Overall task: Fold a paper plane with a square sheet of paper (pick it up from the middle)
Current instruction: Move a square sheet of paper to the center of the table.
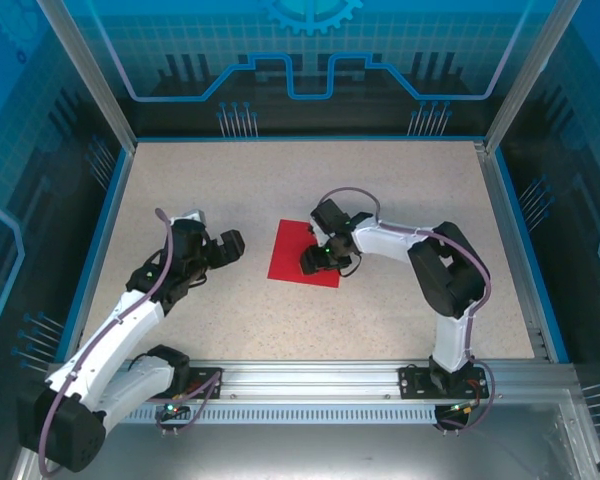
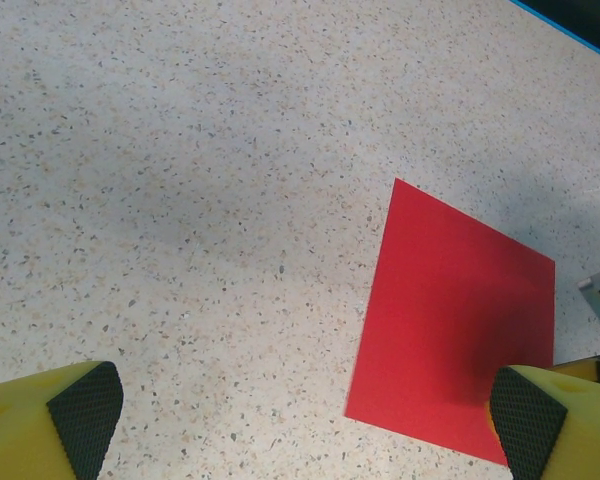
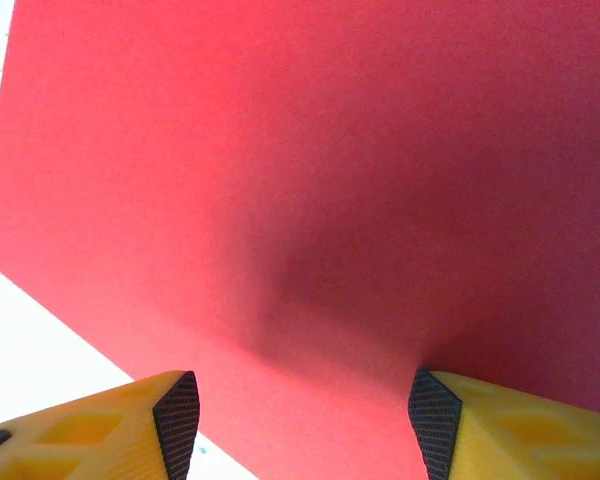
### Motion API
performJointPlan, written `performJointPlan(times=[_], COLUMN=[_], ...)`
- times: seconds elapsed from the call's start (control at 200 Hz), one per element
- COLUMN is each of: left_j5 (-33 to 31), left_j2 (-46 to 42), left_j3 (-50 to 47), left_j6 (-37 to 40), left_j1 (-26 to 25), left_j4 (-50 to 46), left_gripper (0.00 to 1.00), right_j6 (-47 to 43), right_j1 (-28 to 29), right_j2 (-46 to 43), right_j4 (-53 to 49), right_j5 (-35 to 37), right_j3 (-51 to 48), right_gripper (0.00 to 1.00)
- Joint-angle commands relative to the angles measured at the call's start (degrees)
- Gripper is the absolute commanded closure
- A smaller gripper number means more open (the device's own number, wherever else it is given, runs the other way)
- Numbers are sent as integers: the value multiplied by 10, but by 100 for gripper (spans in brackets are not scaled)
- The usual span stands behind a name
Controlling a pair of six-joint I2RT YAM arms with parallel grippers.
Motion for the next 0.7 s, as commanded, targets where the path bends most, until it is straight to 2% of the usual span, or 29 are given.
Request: performJointPlan(times=[0.0, 0.15, 0.315, 0.435, 0.58, 0.695], left_j5=[9, 3, -9, -16, -10, 0], left_j2=[6, 14, 19, 21, 12, 14], left_j3=[-12, -9, -1, 3, -17, -13], left_j6=[14, 8, -3, 7, 14, 17], left_j1=[5, 4, 5, 5, 5, 5], left_j4=[21, 23, 19, 26, 70, 67], left_gripper=[1, 2, 2, 1, 2, 2], right_j6=[-26, 34, 102, 122, 113, 96], right_j1=[0, 31, 57, 61, 63, 63], right_j2=[-4, 20, 53, 62, 58, 43], right_j4=[-58, -37, 10, 34, 33, 27], right_j5=[3, -6, -10, -26, -28, -30], right_j3=[32, 94, 109, 87, 49, 10], right_gripper=[37, 36, 37, 38, 38, 38])
